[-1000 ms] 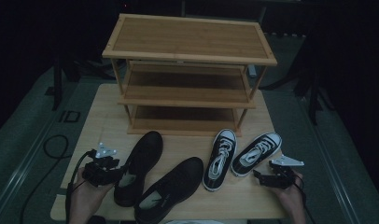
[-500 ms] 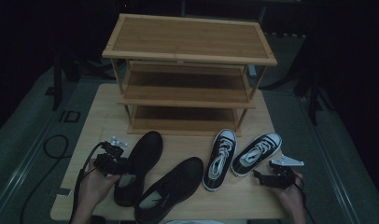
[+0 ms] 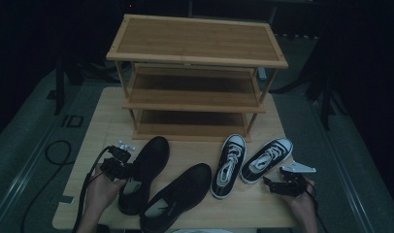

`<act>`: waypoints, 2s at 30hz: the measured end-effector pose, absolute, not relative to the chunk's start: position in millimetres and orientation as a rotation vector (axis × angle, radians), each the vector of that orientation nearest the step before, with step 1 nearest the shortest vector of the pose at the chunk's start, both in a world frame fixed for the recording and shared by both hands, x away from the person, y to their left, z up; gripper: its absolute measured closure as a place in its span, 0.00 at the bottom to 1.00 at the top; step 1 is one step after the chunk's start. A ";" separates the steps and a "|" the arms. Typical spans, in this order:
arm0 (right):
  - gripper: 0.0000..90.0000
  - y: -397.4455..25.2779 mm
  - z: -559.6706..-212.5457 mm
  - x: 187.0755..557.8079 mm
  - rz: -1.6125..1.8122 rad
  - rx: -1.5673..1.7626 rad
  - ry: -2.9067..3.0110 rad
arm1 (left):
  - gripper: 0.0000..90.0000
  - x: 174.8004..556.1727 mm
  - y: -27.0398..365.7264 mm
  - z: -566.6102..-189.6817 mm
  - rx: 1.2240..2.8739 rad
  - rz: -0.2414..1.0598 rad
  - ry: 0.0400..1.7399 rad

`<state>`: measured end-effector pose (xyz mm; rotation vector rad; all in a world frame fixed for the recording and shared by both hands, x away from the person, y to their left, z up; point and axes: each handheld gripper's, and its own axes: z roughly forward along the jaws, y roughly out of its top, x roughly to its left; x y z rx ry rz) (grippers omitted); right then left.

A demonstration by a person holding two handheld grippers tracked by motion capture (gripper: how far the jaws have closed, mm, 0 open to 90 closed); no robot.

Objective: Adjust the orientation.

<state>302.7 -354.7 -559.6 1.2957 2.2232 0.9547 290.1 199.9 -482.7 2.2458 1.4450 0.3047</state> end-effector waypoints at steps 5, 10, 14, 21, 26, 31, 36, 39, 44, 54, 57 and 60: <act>0.17 -354.8 -559.6 302.8 0.955 1.295 2.223 | 0.95 290.8 199.9 -482.5 2.247 0.329 1.440; 0.17 -354.7 -559.6 302.7 0.955 1.296 2.223 | 0.97 293.7 201.4 -482.3 2.247 0.331 1.438; 0.17 -354.8 -559.6 302.8 0.955 1.295 2.223 | 0.98 295.9 202.6 -482.2 2.261 0.332 1.415; 0.17 -354.8 -559.6 302.8 0.955 1.295 2.223 | 0.98 300.9 207.1 -482.9 2.246 0.300 1.397; 0.17 -354.8 -559.6 302.8 0.955 1.295 2.223 | 0.98 303.3 208.5 -483.3 2.230 0.287 1.398; 0.17 -354.8 -559.6 302.8 0.955 1.295 2.223 | 0.98 304.5 210.1 -484.3 2.187 0.277 1.410; 0.17 -354.8 -559.6 302.8 0.955 1.295 2.223 | 0.99 306.7 211.2 -484.6 2.166 0.265 1.412; 0.17 -354.8 -559.6 302.8 0.955 1.295 2.223 | 0.99 308.4 210.5 -484.0 2.159 0.259 1.405; 0.17 -354.8 -559.6 302.8 0.955 1.295 2.223 | 0.99 310.8 206.4 -480.2 2.145 0.260 1.391; 0.17 -354.8 -559.6 302.8 0.955 1.295 2.223 | 0.99 318.7 196.9 -471.4 2.105 0.291 1.387; 0.17 -354.8 -559.6 302.8 0.955 1.295 2.223 | 0.99 320.2 195.2 -471.0 2.101 0.303 1.394; 0.17 -354.8 -559.6 302.8 0.955 1.295 2.223 | 0.99 322.1 193.2 -471.0 2.094 0.315 1.405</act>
